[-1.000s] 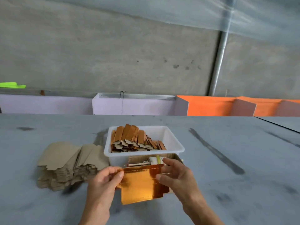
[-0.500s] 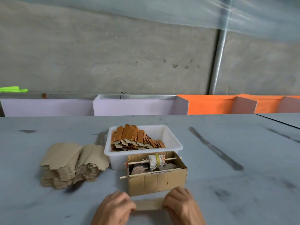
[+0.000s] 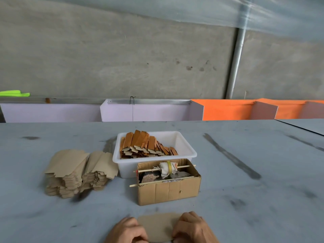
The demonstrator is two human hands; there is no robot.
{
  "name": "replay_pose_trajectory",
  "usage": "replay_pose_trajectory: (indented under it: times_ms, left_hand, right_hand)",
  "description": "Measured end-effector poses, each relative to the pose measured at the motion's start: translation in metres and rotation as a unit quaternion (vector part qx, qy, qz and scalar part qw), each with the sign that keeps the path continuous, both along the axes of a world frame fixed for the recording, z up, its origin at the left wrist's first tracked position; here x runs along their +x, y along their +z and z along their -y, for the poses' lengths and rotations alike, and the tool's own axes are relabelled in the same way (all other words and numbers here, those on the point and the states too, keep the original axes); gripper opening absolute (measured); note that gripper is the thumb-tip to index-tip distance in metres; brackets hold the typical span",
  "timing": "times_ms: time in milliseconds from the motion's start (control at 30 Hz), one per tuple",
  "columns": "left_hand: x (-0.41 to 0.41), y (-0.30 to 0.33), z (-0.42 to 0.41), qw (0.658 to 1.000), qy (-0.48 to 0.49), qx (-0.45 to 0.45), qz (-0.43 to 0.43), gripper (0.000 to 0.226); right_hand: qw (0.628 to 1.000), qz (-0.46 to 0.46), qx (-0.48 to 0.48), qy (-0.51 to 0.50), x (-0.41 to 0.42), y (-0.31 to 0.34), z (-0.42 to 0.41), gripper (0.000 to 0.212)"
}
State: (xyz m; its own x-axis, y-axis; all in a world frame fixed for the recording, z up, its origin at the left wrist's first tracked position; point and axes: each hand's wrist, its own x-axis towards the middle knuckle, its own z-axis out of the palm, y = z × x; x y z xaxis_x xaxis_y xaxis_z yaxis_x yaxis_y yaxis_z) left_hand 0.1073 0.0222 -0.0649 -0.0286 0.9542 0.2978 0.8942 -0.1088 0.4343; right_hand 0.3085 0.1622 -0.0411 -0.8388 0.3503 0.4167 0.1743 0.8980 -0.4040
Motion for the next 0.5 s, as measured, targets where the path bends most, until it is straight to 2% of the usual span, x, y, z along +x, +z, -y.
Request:
replay_pose_trajectory:
  times_ms: [33, 67, 133, 200, 267, 400, 500]
  left_hand:
    - [0.010, 0.002, 0.005, 0.999, 0.046, 0.016, 0.002, 0.053]
    - [0.016, 0.000, 0.005, 0.997, 0.074, -0.017, -0.002, 0.040]
    - [0.022, 0.006, 0.003, 0.990, 0.130, -0.042, 0.045, 0.023]
    - [0.024, 0.010, -0.001, 0.984, 0.170, -0.046, 0.039, 0.032]
    - [0.030, 0.008, -0.002, 0.975, 0.214, -0.041, 0.043, 0.013]
    - [0.041, 0.004, -0.003, 0.958, 0.284, -0.040, 0.025, 0.019]
    - [0.044, 0.003, -0.003, 0.942, 0.329, -0.031, 0.053, 0.019]
  right_hand:
    - [0.998, 0.043, -0.044, -0.011, -0.002, 0.000, 0.001, 0.020]
    - [0.998, 0.032, -0.048, -0.019, -0.002, -0.001, -0.002, 0.019]
    - [0.998, 0.044, -0.049, -0.025, -0.004, -0.004, -0.007, 0.017]
    - [0.996, 0.047, -0.078, -0.019, -0.006, -0.002, -0.007, 0.014]
    - [0.993, 0.069, -0.085, -0.049, -0.009, -0.001, -0.006, 0.013]
    - [0.982, 0.094, -0.099, -0.127, -0.016, -0.001, 0.000, 0.016]
    - [0.977, 0.101, -0.104, -0.157, -0.018, 0.000, 0.002, 0.017]
